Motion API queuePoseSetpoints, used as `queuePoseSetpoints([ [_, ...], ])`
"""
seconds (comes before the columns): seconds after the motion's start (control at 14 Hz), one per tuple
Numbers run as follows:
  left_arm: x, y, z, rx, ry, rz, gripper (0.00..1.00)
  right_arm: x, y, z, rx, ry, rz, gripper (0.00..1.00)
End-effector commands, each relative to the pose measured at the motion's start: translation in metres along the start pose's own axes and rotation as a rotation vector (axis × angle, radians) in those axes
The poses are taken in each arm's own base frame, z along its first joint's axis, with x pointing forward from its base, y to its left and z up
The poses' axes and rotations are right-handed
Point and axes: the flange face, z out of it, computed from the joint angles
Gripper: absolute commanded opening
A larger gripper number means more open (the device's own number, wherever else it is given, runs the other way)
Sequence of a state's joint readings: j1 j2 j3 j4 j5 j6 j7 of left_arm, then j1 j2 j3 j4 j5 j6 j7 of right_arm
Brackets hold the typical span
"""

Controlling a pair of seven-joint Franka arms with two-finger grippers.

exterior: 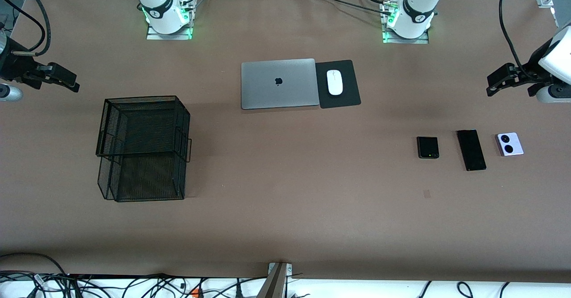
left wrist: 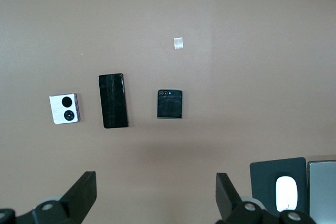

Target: Place phones with both arms

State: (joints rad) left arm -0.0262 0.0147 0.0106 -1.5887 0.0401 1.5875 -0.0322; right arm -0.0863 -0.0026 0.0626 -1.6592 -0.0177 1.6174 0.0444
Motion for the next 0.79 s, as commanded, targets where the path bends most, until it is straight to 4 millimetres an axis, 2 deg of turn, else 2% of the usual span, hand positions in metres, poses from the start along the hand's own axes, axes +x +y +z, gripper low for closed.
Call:
queuePoseSetpoints([
  [0.0,0.003,-0.003,-0.006,-0.001,-0.007,0.005,1.00,-0.004,0.001,-0.006,0.008,0.007,0.001,1.00],
  [0.64,0.005,-0.003,-0.002,-0.001,-0.017,-0.002,1.00,-0.004,0.001,-0.006,0.008,0.010,0.000,1.00],
  [0.72,0.007,-0.004,0.003,-0.001,-0.030,-0.004,1.00,-0.004,0.001,-0.006,0.008,0.008,0.000,1.00],
])
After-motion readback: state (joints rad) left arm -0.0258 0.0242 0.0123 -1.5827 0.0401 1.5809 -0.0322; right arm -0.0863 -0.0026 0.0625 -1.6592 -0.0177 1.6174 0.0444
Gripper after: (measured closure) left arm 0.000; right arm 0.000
